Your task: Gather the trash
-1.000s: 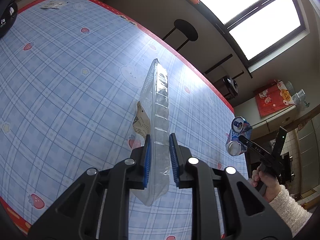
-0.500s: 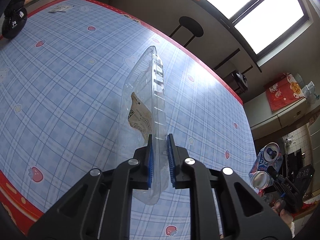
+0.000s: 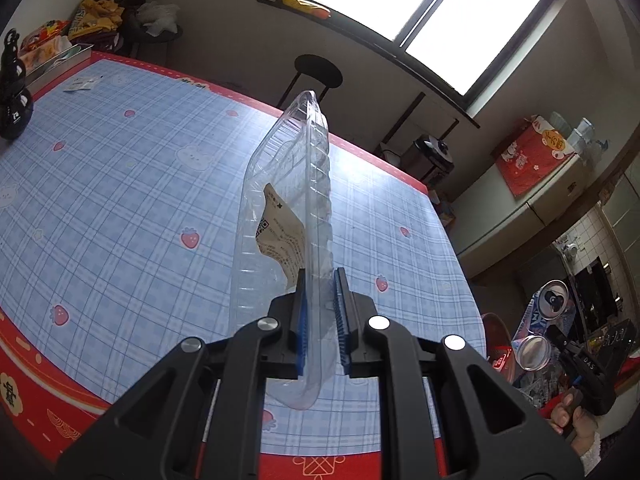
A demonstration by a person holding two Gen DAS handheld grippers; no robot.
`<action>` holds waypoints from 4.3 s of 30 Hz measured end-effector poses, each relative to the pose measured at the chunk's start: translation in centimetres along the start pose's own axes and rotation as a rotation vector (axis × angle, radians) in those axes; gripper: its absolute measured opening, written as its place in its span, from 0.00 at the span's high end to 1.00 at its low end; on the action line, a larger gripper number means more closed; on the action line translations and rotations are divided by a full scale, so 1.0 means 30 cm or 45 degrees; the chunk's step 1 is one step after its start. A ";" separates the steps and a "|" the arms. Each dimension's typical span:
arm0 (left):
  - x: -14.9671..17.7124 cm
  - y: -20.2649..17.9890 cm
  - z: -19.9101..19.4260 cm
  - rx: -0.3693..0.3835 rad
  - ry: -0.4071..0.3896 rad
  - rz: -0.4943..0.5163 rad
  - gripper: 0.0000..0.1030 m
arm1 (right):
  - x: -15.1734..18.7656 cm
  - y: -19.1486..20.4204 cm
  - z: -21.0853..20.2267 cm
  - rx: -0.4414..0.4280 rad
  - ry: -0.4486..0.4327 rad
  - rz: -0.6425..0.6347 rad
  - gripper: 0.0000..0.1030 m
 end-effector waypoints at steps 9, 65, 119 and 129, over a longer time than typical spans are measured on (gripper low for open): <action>0.054 -0.574 0.136 0.264 0.127 0.327 0.85 | 0.026 -0.328 -0.334 0.167 -0.215 0.179 0.96; 0.411 -1.610 0.776 0.657 0.564 0.694 0.56 | -0.027 -0.877 -0.789 0.539 -0.421 0.472 0.08; 0.192 -0.717 -0.175 0.044 -0.149 0.711 0.06 | 0.118 0.004 -0.539 0.758 -0.156 0.016 0.05; 0.193 -0.726 -0.195 0.041 -0.170 0.732 0.06 | 0.127 0.010 -0.544 0.776 -0.158 0.012 0.05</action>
Point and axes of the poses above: each gripper's, at about its wrist camera, not at the fingertips, and z roughly the way its jaws point, y to its left, x to its underside, the point moved 7 cm from there along z, roughly the way its jaws point, and after that the axes turned 11 degrees about y, right-handed, at the moved point
